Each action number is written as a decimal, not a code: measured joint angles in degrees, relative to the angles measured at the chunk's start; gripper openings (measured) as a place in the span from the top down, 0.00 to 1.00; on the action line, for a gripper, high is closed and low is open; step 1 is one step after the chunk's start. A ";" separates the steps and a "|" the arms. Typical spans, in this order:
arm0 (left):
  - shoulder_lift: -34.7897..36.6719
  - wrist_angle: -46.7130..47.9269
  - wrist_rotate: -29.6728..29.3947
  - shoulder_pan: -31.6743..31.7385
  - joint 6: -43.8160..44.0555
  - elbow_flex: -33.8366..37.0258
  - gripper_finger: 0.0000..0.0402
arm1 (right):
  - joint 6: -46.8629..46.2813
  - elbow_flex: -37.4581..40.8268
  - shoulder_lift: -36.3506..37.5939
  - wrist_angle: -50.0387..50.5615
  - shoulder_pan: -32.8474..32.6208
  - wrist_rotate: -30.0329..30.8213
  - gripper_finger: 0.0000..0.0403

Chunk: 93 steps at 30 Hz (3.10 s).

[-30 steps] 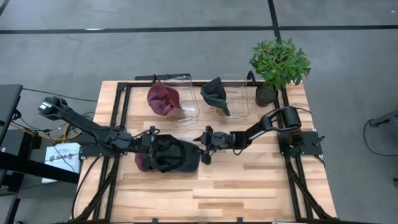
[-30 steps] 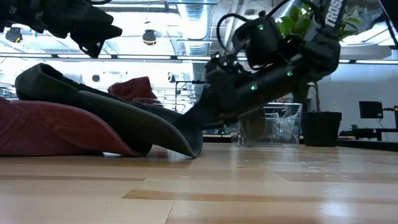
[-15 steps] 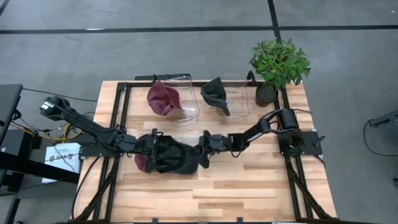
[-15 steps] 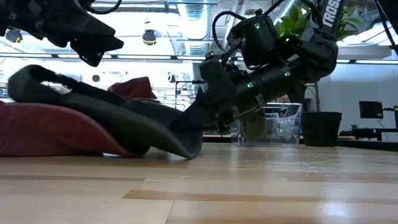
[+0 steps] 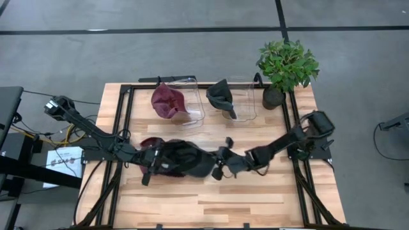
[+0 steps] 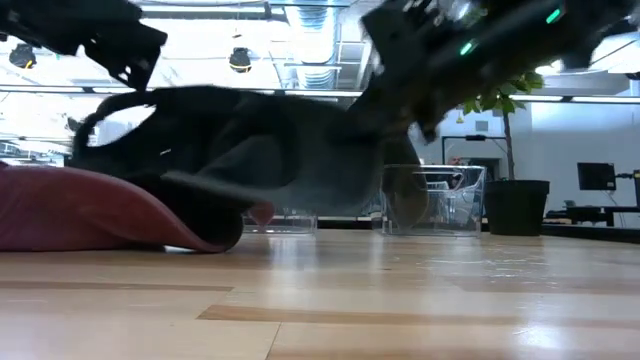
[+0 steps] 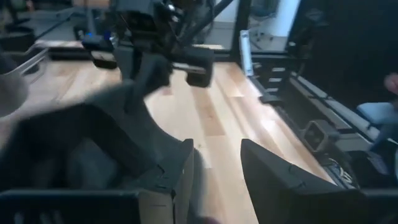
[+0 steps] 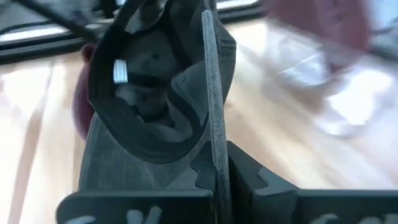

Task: Pick & Place hat
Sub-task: Put the black cap in the right transparent bin

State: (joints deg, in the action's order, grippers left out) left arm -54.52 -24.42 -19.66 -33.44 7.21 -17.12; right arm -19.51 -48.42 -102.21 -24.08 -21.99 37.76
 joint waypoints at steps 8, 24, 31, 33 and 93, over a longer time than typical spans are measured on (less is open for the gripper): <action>0.02 -1.64 -0.02 -2.51 -2.39 0.00 0.67 | -7.69 0.00 10.34 15.48 -12.23 20.74 0.99; 0.02 -2.78 -0.06 -2.48 -4.04 0.00 0.67 | -0.40 0.00 19.82 10.42 -34.06 39.39 1.00; 0.04 -12.25 -2.64 -1.92 -12.26 0.04 0.67 | 13.52 -0.02 21.42 -1.94 -30.54 25.74 1.00; 0.06 -14.52 -2.64 -1.38 -14.67 0.04 0.67 | 13.99 -0.03 21.42 -1.77 -29.19 25.11 1.00; -14.87 -18.63 -5.19 27.36 -27.66 -28.28 0.67 | 18.09 -0.04 21.34 -7.30 -3.52 11.58 1.00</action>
State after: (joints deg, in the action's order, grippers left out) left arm -69.38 -43.05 -24.85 -6.07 -20.44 -45.41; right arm -1.43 -48.47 -80.87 -31.39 -25.52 49.34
